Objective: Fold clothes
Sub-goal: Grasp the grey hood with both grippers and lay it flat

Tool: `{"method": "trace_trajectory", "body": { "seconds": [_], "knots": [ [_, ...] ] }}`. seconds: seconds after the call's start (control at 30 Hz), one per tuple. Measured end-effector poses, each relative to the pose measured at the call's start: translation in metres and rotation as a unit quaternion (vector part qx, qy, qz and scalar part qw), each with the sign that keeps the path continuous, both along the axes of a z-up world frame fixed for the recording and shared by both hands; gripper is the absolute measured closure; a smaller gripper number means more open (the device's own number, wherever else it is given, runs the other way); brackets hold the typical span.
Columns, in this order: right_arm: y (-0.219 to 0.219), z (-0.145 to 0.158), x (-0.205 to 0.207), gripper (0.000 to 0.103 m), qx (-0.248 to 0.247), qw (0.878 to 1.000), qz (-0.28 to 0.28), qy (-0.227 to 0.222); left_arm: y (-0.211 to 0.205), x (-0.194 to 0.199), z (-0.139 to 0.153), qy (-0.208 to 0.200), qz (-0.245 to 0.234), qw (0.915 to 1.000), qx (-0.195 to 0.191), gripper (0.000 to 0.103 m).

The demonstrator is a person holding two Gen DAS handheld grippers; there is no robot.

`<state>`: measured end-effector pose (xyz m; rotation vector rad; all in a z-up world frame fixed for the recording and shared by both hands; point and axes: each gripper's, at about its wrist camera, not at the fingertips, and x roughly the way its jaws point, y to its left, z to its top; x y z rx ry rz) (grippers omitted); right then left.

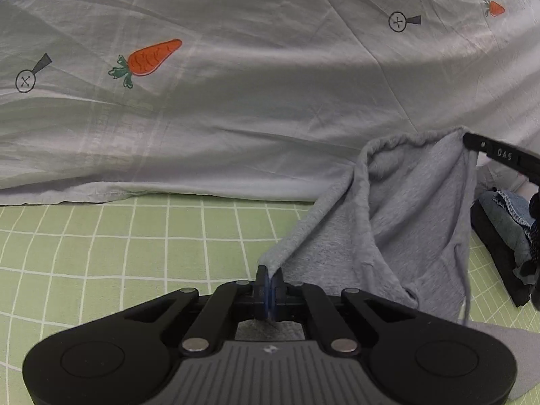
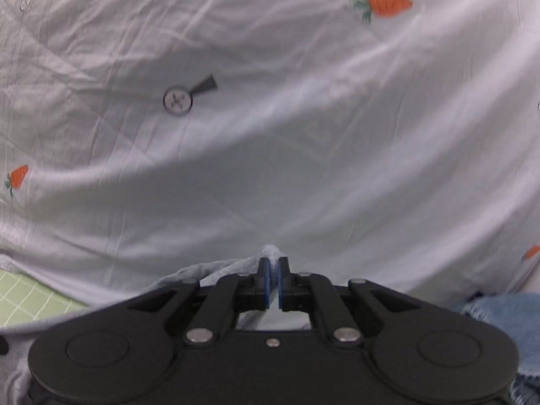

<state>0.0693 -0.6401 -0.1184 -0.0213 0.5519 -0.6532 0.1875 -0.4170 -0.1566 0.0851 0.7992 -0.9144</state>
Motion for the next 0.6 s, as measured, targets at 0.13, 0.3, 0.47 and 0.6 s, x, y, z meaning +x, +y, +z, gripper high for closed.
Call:
{"method": "trace_trajectory", "body": {
  "seconds": [0.13,0.3,0.47,0.6],
  "knots": [
    [0.003,0.017,0.009,0.091,-0.075,0.997,0.005,0.009,-0.004,0.012,-0.020,0.041,0.051,0.9970,0.040,0.095],
    [0.021,-0.007,-0.009,0.040,-0.041,0.998,-0.025,0.049,0.009,0.011,-0.008,0.027,0.086,0.9954,0.031,0.066],
    [0.061,-0.017,-0.066,0.015,0.017,0.998,-0.013,0.054,0.042,-0.003,0.004,0.023,0.131,0.9906,0.035,0.053],
    [0.102,-0.031,-0.114,0.002,0.063,0.994,-0.012,0.084,0.082,-0.036,0.011,0.007,0.128,0.9889,0.075,0.053]
  ]
}}
